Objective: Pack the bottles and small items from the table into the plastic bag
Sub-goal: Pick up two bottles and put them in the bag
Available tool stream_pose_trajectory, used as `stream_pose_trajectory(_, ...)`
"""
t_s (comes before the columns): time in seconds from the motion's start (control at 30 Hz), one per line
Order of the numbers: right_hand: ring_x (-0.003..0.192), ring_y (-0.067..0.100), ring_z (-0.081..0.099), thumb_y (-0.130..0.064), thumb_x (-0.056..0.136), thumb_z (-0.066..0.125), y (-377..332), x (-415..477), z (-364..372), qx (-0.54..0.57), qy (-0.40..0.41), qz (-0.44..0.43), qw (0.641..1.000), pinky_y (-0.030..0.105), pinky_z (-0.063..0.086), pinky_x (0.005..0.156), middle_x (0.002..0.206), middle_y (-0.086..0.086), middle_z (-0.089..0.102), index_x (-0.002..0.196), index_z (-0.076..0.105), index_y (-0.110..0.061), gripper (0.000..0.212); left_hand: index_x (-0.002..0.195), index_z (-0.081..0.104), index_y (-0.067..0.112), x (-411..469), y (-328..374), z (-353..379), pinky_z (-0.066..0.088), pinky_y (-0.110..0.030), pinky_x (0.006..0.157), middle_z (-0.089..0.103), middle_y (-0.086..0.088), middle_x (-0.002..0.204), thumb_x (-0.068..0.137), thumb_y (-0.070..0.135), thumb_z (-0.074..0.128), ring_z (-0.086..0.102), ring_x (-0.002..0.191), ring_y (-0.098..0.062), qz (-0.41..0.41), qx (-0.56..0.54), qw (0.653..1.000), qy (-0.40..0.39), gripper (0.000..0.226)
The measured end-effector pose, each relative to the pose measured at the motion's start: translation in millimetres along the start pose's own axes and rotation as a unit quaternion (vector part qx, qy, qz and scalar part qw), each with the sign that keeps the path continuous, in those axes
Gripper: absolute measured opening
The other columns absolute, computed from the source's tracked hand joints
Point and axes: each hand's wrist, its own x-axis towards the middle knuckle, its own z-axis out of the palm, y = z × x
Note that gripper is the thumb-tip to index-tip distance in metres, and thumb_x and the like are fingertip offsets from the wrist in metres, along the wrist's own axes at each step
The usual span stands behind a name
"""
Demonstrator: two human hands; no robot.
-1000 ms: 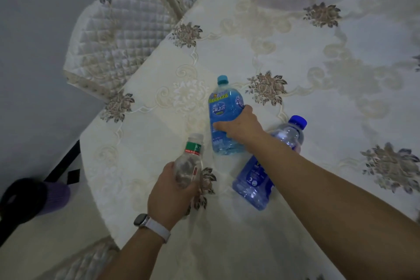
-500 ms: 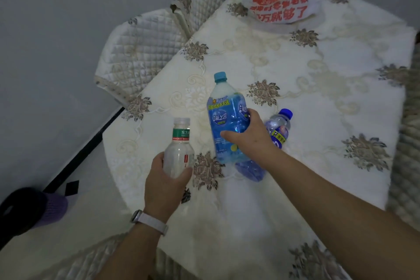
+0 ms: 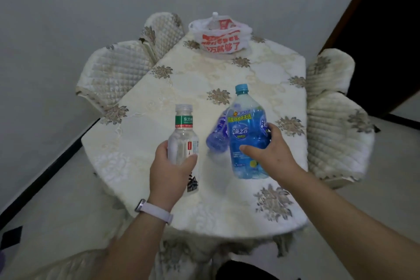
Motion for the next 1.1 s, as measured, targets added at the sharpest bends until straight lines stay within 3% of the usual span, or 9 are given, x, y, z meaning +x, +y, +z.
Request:
stream_pose_trajectory(0.13,0.084,-0.002,0.068,-0.015,0.073,0.085,24.4,-43.7,-48.4,0.013,0.038,0.017,0.999,0.023,0.057,0.067,0.108,-0.015,0.063,0.126,0.040,-0.030,0.071,0.110,0.056,0.029,-40.3,5.7,34.5,0.054,-0.032,0.070,0.068,0.011,0.093,0.072,0.026,0.082,0.066,0.080,-0.006,0.020,0.005,0.998,-0.055,0.046)
stream_pose_trajectory(0.27,0.079,-0.008,0.066,-0.013,0.075,0.083,43.1,-70.3,-98.2,0.037,0.076,0.011,0.996,0.012,0.050,0.056,0.107,-0.016,0.063,0.123,0.042,-0.031,0.066,0.111,0.055,0.030,-76.9,18.9,71.7,0.042,-0.010,0.055,0.067,0.010,0.096,0.073,0.027,0.081,0.064,0.080,-0.004,0.041,0.026,0.993,-0.112,0.047)
stream_pose_trajectory(0.43,0.088,-0.002,0.068,-0.014,0.074,0.083,80.4,-91.4,-173.2,0.082,0.108,0.013,0.991,0.021,0.054,0.070,0.108,-0.016,0.065,0.123,0.044,-0.032,0.065,0.116,0.053,0.028,-118.9,43.2,141.2,0.042,-0.013,0.057,0.064,0.014,0.099,0.075,0.024,0.081,0.062,0.081,0.001,0.062,0.042,0.988,-0.135,0.050)
stream_pose_trajectory(0.57,0.082,-0.008,0.067,-0.007,0.077,0.080,113.6,-115.8,-272.5,0.126,0.143,0.007,0.982,0.012,0.051,0.062,0.104,-0.017,0.064,0.102,0.047,-0.038,0.052,0.118,0.053,0.024,-167.5,72.0,232.4,0.044,-0.019,0.063,0.065,0.011,0.101,0.076,0.021,0.080,0.063,0.083,-0.002,0.083,0.050,0.981,-0.168,0.050)
stream_pose_trajectory(0.63,0.082,-0.011,0.066,-0.008,0.078,0.080,122.6,-123.4,-309.9,0.131,0.155,0.002,0.979,0.009,0.049,0.061,0.105,-0.018,0.063,0.107,0.046,-0.037,0.054,0.119,0.054,0.022,-183.8,80.5,263.9,0.045,-0.020,0.064,0.066,0.008,0.102,0.076,0.020,0.080,0.064,0.084,-0.002,0.087,0.043,0.979,-0.180,0.051)
stream_pose_trajectory(0.77,0.091,-0.008,0.065,-0.018,0.074,0.083,164.1,-148.7,-413.5,0.131,0.221,0.011,0.966,0.015,0.053,0.076,0.112,-0.019,0.060,0.124,0.039,-0.036,0.070,0.118,0.054,0.023,-235.4,100.7,364.5,0.047,-0.020,0.067,0.066,0.011,0.101,0.076,0.019,0.081,0.064,0.085,-0.002,0.114,0.056,0.964,-0.232,0.050)
stream_pose_trajectory(0.9,0.083,-0.013,0.063,-0.014,0.074,0.083,193.9,-172.1,-490.9,0.136,0.282,0.026,0.949,0.008,0.050,0.065,0.108,-0.021,0.058,0.127,0.038,-0.032,0.072,0.115,0.058,0.023,-279.4,116.9,439.7,0.053,-0.030,0.076,0.069,0.009,0.101,0.073,0.020,0.083,0.068,0.089,-0.010,0.130,0.055,0.950,-0.278,0.049)
stream_pose_trajectory(1.1,0.096,0.004,0.066,-0.014,0.075,0.083,230.1,-179.9,-566.5,0.177,0.353,0.047,0.917,0.026,0.057,0.074,0.111,-0.018,0.060,0.127,0.039,-0.034,0.071,0.110,0.059,0.024,-308.1,144.1,522.8,0.052,-0.026,0.072,0.070,0.010,0.099,0.073,0.021,0.083,0.067,0.084,-0.003,0.163,0.072,0.926,-0.334,0.044)
